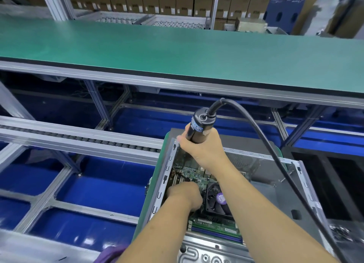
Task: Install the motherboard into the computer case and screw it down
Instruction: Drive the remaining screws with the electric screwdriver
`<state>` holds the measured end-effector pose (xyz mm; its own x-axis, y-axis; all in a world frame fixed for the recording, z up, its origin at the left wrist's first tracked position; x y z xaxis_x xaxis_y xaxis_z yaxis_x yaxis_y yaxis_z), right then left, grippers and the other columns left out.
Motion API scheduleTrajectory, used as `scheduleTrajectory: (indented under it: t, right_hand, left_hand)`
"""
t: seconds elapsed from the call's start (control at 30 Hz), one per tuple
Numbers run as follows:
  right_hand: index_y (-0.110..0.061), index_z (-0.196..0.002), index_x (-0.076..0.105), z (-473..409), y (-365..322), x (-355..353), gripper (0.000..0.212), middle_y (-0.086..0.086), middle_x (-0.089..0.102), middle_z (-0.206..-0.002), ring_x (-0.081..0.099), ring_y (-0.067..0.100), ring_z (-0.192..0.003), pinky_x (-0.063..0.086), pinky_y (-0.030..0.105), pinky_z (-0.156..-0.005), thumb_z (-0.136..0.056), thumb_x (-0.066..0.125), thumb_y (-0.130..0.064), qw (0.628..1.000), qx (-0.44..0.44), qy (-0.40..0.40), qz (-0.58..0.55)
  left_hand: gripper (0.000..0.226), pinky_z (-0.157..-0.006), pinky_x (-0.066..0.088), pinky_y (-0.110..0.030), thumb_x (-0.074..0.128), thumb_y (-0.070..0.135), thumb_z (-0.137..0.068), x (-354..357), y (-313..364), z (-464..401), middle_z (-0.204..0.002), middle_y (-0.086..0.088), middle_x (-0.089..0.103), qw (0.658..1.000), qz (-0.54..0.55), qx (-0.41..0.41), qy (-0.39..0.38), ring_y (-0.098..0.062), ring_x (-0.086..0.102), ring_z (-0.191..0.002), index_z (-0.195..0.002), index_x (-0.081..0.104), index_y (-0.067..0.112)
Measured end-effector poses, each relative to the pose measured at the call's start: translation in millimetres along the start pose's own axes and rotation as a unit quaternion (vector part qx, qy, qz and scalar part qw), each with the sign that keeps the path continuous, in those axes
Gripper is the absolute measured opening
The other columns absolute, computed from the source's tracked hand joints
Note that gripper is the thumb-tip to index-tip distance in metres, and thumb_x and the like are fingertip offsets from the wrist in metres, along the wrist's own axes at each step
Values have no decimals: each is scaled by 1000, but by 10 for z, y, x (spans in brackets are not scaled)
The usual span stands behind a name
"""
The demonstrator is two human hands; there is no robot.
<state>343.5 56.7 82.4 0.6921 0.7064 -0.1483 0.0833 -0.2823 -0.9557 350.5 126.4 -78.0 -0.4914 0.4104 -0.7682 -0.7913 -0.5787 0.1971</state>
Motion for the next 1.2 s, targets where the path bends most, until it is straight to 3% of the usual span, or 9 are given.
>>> scheduleTrajectory:
  t: [0.1, 0.37, 0.53, 0.67, 0.83, 0.97, 1.03, 1.2]
  right_hand:
    - [-41, -71, 67, -8, -13, -54, 7, -12, 66, -66, 59, 7, -63, 51, 19, -67, -72, 73, -43, 1000, -3, 17, -7]
    - [-37, -68, 66, 17, -17, -33, 9, -9, 66, -63, 57, 6, -61, 50, 16, -64, -73, 71, -42, 1000, -6, 31, -1]
    - [-37, -68, 66, 44, 3, -103, 9, -11, 64, -65, 57, 7, -64, 50, 18, -64, -72, 72, -43, 998, -8, 57, -1]
    - [-36, -68, 64, 74, 4, -122, 13, -11, 62, -64, 56, 8, -63, 50, 18, -62, -72, 72, -45, 997, -7, 79, 7]
    - [-29, -66, 61, 118, -4, -57, 21, -10, 60, -61, 53, 9, -60, 49, 21, -61, -72, 71, -46, 995, -5, 98, 7]
    - [-34, -65, 63, 120, -10, -42, 16, -12, 60, -62, 53, 7, -61, 50, 21, -62, -78, 73, -32, 996, -6, 94, 9]
    - [-38, -62, 63, 119, -17, -54, 25, -13, 60, -61, 53, 6, -59, 49, 18, -61, -81, 73, -23, 995, -16, 100, 0]
    - [-28, -62, 58, 122, 28, -166, 37, -12, 61, -60, 54, 3, -59, 48, 13, -60, -88, 74, -7, 989, -20, 149, -14]
  left_hand:
    - [26, -92, 50, -41, 40, 16, -94, 22, -6, -14, -113, -12, 65, 1000, 11, -4, -6, -31, 62, -102, -110, 60, 8]
    - [21, -81, 46, -35, 40, 11, -90, 12, 47, -43, -106, -9, 62, 1000, 14, 11, 2, -28, 58, -91, -104, 56, 12]
    - [19, -80, 47, -36, 41, 11, -89, -9, 64, -49, -108, -10, 63, 1000, 17, 15, 8, -29, 61, -93, -100, 56, 12]
    - [14, -76, 46, -34, 42, 10, -88, -9, 75, -54, -92, -7, 58, 1000, 11, 21, 13, -27, 56, -81, -93, 55, 11]
    - [14, -81, 47, -36, 43, 10, -88, -12, 97, -61, -93, -6, 58, 999, -5, 30, 17, -28, 56, -83, -94, 55, 11]
    - [16, -76, 43, -33, 43, 9, -89, -9, 126, -94, -97, -8, 59, 999, -18, 37, 24, -27, 57, -86, -97, 56, 11]
    - [24, -77, 44, -34, 43, 10, -89, -8, 131, -109, -107, -10, 63, 999, -22, 37, 25, -29, 62, -96, -106, 60, 10]
    - [30, -77, 44, -34, 43, 9, -91, -4, 165, -147, -119, -10, 64, 998, -34, 46, 32, -30, 63, -106, -116, 61, 9]
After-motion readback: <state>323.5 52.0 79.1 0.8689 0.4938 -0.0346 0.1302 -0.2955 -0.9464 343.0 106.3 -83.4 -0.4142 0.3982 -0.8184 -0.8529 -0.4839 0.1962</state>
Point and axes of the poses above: each hand's wrist, its own z-axis away from the middle knuckle, its own x-axis out of the palm, y = z × x, the point moved 9 cm from there along -z, towards the middle knuckle
